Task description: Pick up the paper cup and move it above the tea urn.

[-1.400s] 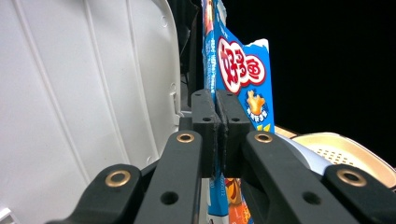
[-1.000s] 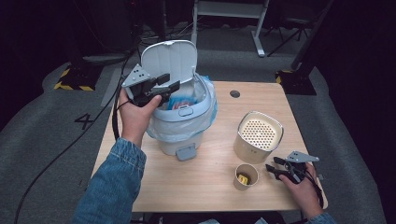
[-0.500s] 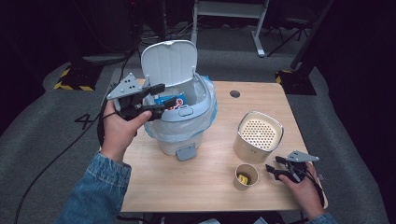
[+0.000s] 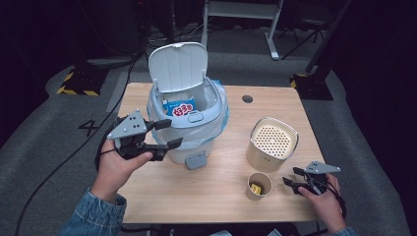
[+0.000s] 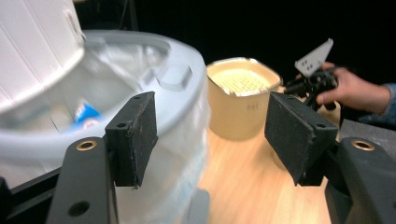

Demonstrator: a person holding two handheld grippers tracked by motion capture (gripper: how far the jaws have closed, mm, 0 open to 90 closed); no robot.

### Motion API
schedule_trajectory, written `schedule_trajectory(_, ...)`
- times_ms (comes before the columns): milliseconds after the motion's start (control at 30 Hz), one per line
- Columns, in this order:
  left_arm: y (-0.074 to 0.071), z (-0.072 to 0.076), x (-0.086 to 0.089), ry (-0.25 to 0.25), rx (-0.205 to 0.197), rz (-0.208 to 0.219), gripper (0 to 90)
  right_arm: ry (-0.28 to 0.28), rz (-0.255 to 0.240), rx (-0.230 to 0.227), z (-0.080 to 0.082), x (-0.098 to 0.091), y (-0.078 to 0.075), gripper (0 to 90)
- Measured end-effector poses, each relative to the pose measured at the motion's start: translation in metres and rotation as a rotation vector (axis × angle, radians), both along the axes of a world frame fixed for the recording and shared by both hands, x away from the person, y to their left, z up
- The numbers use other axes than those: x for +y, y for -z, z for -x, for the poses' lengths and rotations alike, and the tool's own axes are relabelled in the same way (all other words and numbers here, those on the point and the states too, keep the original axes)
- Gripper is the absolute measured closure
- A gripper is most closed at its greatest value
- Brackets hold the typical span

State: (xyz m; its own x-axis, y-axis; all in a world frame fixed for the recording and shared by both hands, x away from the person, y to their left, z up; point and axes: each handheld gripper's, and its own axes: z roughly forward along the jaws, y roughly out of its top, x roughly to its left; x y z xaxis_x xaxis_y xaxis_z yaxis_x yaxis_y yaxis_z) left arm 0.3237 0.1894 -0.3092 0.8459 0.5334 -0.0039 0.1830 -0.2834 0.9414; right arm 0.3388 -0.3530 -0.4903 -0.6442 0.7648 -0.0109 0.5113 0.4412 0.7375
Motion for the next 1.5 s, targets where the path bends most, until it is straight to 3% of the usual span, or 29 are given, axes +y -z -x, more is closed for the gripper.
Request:
schedule_trajectory(133, 0.020, 0.007, 0.001, 0.008, 0.026, -0.061, 34.8, -0.076, -0.001, 0.013, 0.010, 0.005, -0.002, 37.3)
schedule_trajectory(267, 0.048, 0.011, 0.005, 0.019, 0.069, -0.093, 34.2, -0.116, -0.013, 0.017, 0.017, 0.007, -0.005, 36.9)
schedule_trajectory(300, 0.048, 0.011, 0.005, 0.019, 0.069, -0.093, 34.2, -0.116, -0.013, 0.017, 0.017, 0.007, -0.005, 36.9)
schedule_trajectory(367, 0.065, 0.013, 0.005, 0.018, 0.098, -0.123, 34.2, -0.142, -0.011, 0.021, 0.021, 0.009, -0.007, 36.6)
schedule_trajectory(433, 0.072, 0.014, 0.005, 0.016, 0.110, -0.135, 34.1, -0.158, -0.011, 0.025, 0.023, 0.011, -0.007, 36.1)
schedule_trajectory(567, 0.098, 0.013, 0.004, -0.006, 0.166, -0.152, 33.8, -0.172, -0.023, 0.038, 0.026, 0.013, -0.008, 33.1)
schedule_trajectory(600, 0.110, 0.012, 0.004, -0.024, 0.182, -0.152, 33.8, -0.183, -0.031, 0.035, 0.028, 0.014, -0.009, 32.6)
schedule_trajectory(700, 0.121, 0.011, 0.005, -0.031, 0.203, -0.153, 34.2, -0.193, -0.044, 0.034, 0.031, 0.015, -0.010, 32.1)
schedule_trajectory(933, 0.153, 0.004, 0.007, -0.075, 0.232, -0.223, 35.7, -0.222, -0.042, 0.039, 0.038, 0.018, -0.011, 29.3)
schedule_trajectory(1100, 0.166, 0.002, 0.005, -0.091, 0.266, -0.253, 35.1, -0.233, -0.051, 0.039, 0.039, 0.022, -0.009, 26.7)
schedule_trajectory(1133, 0.169, 0.002, 0.004, -0.094, 0.270, -0.269, 35.0, -0.236, -0.049, 0.037, 0.040, 0.023, -0.009, 26.3)
schedule_trajectory(1167, 0.175, 0.001, 0.003, -0.106, 0.276, -0.312, 34.5, -0.245, -0.056, 0.030, 0.041, 0.025, -0.009, 26.1)
schedule_trajectory(1333, 0.183, -0.001, 0.001, -0.118, 0.302, -0.348, 29.7, -0.264, -0.079, 0.024, 0.042, 0.031, -0.006, 24.2)
schedule_trajectory(1433, 0.190, -0.002, -0.001, -0.131, 0.302, -0.394, 27.0, -0.273, -0.096, 0.014, 0.043, 0.035, -0.005, 23.0)
schedule_trajectory(1500, 0.191, -0.003, -0.001, -0.128, 0.298, -0.391, 25.0, -0.284, -0.110, 0.004, 0.043, 0.038, -0.005, 22.4)
